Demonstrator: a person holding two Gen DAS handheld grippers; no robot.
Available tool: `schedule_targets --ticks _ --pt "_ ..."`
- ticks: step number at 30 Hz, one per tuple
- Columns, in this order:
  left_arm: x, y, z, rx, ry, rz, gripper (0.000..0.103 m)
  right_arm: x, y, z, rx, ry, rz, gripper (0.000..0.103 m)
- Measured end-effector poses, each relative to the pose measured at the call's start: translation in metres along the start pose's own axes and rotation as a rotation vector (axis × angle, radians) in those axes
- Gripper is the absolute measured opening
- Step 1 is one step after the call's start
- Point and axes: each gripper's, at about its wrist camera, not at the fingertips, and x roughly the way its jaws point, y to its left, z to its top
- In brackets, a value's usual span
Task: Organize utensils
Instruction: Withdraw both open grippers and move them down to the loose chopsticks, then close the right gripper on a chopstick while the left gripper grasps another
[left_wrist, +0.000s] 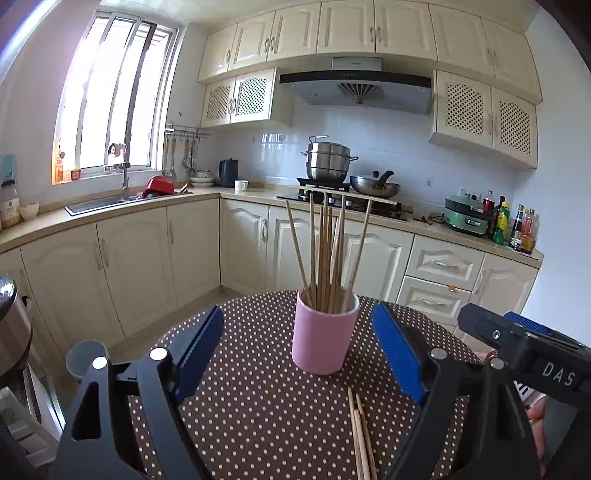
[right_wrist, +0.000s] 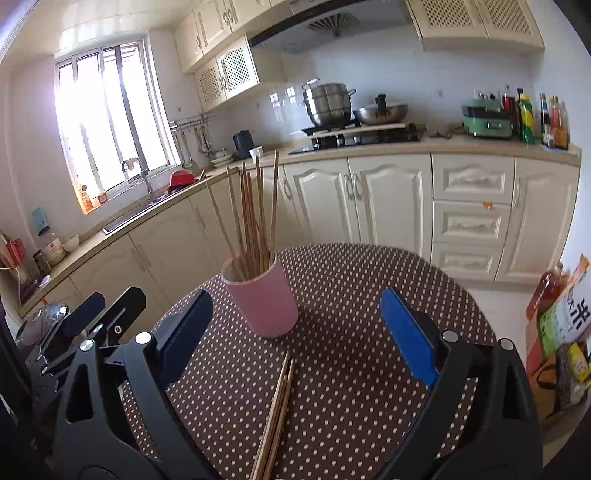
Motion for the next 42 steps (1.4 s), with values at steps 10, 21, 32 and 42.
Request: schedule_targets --ticks 10,21,32,42 --pt "-0.003 0.017 -0.043 -0.066 0.121 -0.040 0.082 0.001 -0.007 -0.048 -0.116 0.103 -0.049 0.094" --pt "0.017 0.037 -0.098 -0.121 0.290 -0.045 0.082 0.046 -0.023 -0.101 -0.092 0.343 -0.119 0.094" --pt "0.029 0.049 -0.123 -0.147 0.363 -0.041 0.082 0.081 -0.002 -0.117 -0.135 0.451 -0.152 0.094" --pt "0.042 0.050 -0.130 -0.150 0.406 -0.039 0.082 0.109 0.017 -0.109 -0.148 0.472 -0.210 0.085"
